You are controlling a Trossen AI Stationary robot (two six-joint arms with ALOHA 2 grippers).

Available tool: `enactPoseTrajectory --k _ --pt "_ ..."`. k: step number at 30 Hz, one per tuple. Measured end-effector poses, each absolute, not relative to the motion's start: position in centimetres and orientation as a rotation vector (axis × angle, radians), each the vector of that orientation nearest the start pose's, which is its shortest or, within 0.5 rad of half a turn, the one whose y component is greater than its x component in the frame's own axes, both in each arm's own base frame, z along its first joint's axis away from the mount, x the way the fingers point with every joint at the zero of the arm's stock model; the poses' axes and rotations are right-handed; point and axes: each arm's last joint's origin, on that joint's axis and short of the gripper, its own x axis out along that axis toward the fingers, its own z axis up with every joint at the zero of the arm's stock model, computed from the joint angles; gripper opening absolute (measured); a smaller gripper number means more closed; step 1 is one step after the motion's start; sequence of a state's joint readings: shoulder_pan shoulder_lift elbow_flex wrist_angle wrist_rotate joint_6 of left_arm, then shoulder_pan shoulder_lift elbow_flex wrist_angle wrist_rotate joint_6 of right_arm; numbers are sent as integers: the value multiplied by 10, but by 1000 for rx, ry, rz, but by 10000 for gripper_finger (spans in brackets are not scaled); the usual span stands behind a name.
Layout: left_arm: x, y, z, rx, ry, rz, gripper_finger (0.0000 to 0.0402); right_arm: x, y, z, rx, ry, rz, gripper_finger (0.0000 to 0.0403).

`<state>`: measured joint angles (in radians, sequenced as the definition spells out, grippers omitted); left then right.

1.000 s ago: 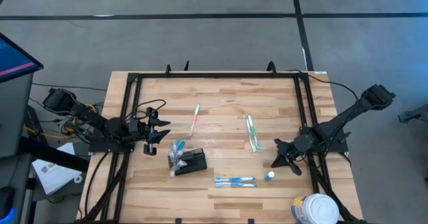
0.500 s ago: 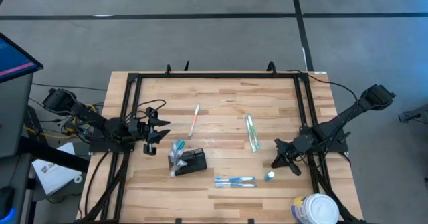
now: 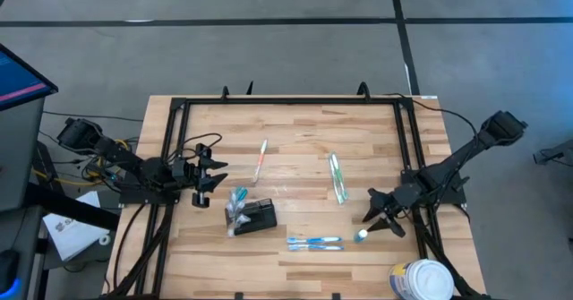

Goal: Pick & Place toothbrushing station
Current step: Put the mouthwash into the black toothbrush rack

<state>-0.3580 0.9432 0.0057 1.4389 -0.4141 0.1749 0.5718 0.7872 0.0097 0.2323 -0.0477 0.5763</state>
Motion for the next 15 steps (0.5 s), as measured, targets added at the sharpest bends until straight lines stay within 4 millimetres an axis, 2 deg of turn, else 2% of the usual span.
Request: enactPoseTrajectory --k 7,15 --pt "136 -38 201 -17 -457 95 131 111 77 115 342 613 420 192" --pt "136 -38 201 -17 -458 95 131 108 81 115 315 602 425 199"
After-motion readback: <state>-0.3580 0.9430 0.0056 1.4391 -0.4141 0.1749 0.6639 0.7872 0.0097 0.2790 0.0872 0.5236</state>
